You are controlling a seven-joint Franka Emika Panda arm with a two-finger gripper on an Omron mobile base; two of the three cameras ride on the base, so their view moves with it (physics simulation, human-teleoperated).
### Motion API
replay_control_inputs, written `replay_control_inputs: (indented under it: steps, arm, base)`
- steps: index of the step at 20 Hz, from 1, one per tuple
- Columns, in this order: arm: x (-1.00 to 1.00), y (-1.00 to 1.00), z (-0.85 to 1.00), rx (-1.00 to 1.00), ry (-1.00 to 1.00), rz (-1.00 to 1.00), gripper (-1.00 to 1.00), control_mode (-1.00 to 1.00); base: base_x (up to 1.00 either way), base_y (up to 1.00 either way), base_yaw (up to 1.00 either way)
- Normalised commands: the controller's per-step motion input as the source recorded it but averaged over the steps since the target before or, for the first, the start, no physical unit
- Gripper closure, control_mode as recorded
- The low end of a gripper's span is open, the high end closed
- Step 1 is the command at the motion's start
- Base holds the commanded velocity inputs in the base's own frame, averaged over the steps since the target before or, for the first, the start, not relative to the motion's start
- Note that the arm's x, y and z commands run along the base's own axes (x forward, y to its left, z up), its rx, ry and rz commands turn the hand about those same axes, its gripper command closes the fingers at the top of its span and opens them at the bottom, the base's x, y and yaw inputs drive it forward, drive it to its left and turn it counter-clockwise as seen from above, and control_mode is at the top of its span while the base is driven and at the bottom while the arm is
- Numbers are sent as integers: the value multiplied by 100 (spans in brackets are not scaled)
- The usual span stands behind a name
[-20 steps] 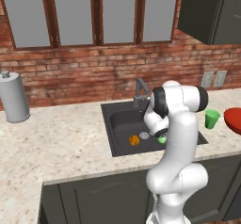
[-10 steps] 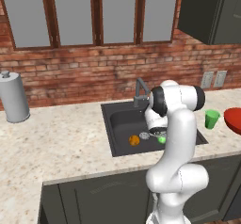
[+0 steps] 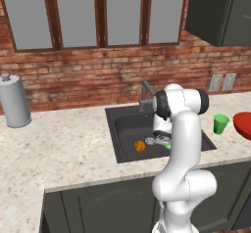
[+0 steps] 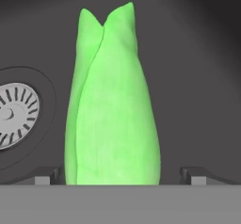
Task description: Remove the corn and orange from the sink. Then move the bowl and cup from the counter to the sink for washing.
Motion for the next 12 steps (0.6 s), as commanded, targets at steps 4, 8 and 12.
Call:
replay_control_inputs:
  steps: [4,8,12]
  arm:
    - [6,-1,-12,0,0,0,-100,-100]
    - [5,-1,-10,0,-1,0,100,-100]
    - [4,-3,-11,0,0,2,100,-100]
  base:
    - [0,0,0]
    - [0,0,0]
    - [0,0,0]
